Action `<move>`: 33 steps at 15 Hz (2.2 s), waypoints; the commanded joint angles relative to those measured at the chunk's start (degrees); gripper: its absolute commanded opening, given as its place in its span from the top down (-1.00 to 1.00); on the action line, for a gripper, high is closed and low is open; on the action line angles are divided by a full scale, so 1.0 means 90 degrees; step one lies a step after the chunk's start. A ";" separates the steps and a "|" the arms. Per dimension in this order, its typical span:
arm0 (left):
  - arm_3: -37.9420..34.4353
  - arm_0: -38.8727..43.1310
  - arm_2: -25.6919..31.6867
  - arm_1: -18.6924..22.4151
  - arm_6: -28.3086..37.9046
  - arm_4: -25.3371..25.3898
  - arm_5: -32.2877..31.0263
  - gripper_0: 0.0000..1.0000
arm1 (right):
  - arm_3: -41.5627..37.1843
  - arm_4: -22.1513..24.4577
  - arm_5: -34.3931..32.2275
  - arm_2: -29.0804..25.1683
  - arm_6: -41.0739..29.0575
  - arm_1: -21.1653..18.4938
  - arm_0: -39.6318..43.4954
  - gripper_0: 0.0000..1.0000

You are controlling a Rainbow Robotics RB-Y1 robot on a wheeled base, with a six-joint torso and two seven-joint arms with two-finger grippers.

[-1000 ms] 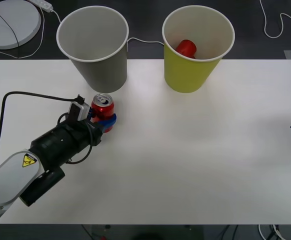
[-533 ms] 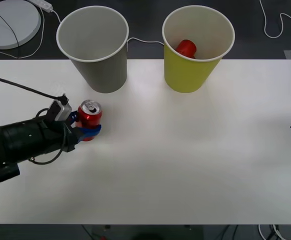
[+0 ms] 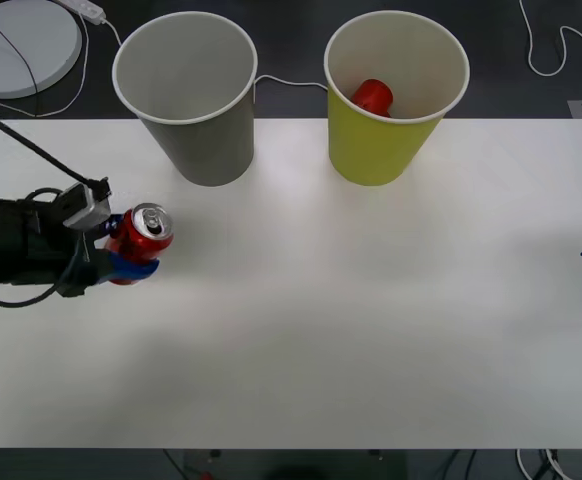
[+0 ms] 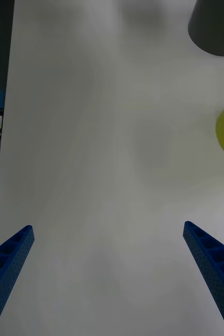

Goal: Put the can into the green bin and the plastic bottle into the gray bin

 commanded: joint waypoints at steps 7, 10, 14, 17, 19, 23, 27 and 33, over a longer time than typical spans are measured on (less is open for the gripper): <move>-0.0077 -0.2017 -0.1053 0.1906 0.2585 0.0543 -0.1109 1.00 | 0.0000 0.0000 0.0000 0.0000 0.0000 0.0000 0.0000 -1.00; -0.0361 -0.2612 -0.1238 0.2218 0.3425 0.0709 -0.1109 1.00 | 0.0000 0.0000 0.0000 0.0000 0.0000 0.0000 0.0000 -1.00; -0.0429 -0.4214 -0.2029 0.2286 0.4919 0.0738 -0.1109 1.00 | 0.0000 0.0000 0.0000 0.0000 0.0000 0.0000 0.0000 -1.00; -0.0429 -0.5161 -0.2957 0.2325 0.5261 0.0631 -0.1109 1.00 | 0.0000 0.0000 0.0000 0.0000 0.0000 0.0000 0.0000 -1.00; -0.0390 -0.5601 -0.3387 0.2257 0.5280 0.0602 -0.1109 0.99 | 0.0000 0.0000 0.0000 0.0000 0.0000 0.0000 0.0000 -1.00; 0.0303 -0.6597 -0.4119 0.1544 0.5456 0.0358 -0.1109 0.99 | 0.0000 0.0000 0.0000 0.0000 0.0000 0.0000 0.0000 -1.00; 0.1436 -0.7456 -0.4422 0.0616 0.5466 0.0006 -0.1109 1.00 | 0.0000 0.0000 0.0000 0.0000 0.0000 0.0000 0.0000 -1.00; 0.3135 -0.8970 -0.5574 -0.0341 0.5827 -0.0248 -0.1109 0.99 | 0.0000 0.0000 0.0000 0.0000 0.0000 0.0000 0.0000 -1.00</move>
